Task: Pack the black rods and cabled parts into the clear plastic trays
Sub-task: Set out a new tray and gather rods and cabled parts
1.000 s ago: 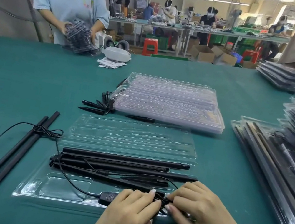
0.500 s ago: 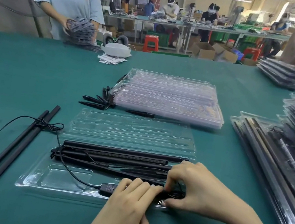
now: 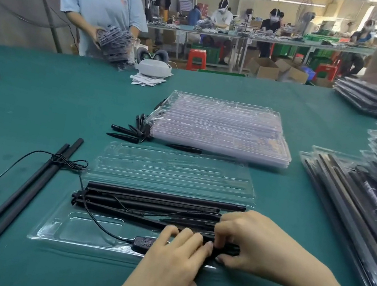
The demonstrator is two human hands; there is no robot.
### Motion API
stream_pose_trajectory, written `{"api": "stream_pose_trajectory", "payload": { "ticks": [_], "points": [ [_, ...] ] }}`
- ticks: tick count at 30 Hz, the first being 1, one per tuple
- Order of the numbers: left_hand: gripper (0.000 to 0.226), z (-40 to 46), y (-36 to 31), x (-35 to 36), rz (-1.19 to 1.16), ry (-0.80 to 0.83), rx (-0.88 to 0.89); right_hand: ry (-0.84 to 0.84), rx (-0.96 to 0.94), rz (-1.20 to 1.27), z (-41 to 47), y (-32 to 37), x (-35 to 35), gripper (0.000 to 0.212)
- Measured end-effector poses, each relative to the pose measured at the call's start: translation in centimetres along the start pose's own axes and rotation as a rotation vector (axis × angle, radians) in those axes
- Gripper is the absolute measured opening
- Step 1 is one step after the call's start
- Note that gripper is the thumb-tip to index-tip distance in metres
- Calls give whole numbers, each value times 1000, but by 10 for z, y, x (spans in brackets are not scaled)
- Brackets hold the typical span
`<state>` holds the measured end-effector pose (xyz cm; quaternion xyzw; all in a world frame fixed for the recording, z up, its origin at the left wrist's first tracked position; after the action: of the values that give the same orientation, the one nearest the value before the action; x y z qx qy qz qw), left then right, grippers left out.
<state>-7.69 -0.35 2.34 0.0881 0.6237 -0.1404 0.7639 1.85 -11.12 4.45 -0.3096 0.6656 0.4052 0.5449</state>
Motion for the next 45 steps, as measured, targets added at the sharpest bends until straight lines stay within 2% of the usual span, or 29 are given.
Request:
{"api": "stream_pose_trajectory", "payload": {
  "ticks": [4,8,13,18,20,23,26,28,30,33,35,39,40,43,45],
  "points": [
    [57,2,-7,4,61,-20,-36,-90,-69,138,-13,-5,5,9],
    [51,0,3,6,-39,-12,-55,-222,-123,315,-26,-11,10,8],
    [54,1,7,16,-77,55,40,-319,-114,493,-28,-21,18,13],
    [60,5,8,17,-78,43,1,-422,-57,461,-18,-24,19,16],
    [60,5,6,17,-59,37,-17,-427,-30,444,-13,-23,18,26],
    [57,5,2,16,-40,54,-52,-396,-45,270,-11,-20,20,37],
    [46,2,2,11,-141,74,-49,-381,-49,83,-15,-15,21,46],
    [36,1,6,5,-250,77,-40,-401,-51,-15,-15,-13,20,43],
    [32,4,16,-1,-464,34,-78,-431,-56,-87,-15,-12,21,41],
    [22,8,34,-12,-586,-77,-165,-451,-49,-120,-15,-13,24,43],
    [21,7,58,-20,-546,-140,-267,-458,-50,-103,-15,-14,26,45],
    [26,-21,131,-40,-302,-315,-550,-454,-51,-61,-16,-12,26,47],
    [27,-30,145,-43,-266,-312,-609,-454,-47,-56,-16,-11,24,46],
    [24,-50,163,-40,-225,-204,-619,-458,-29,-8,-17,-11,19,46],
    [20,-59,163,-35,-244,-200,-597,-480,-11,67,-16,-13,12,45]
  ]
}}
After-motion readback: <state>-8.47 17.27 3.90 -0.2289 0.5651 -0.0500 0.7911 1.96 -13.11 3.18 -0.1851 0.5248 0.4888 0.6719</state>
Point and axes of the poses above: each hand's wrist, its own z-axis towards the middle knuckle, its own x-axis out of the palm, y = z × x, the point moved 4 cm from there along z, towards the middle knuckle, and after that the axes turned 4 degrees about y, right-handed, at the moved point
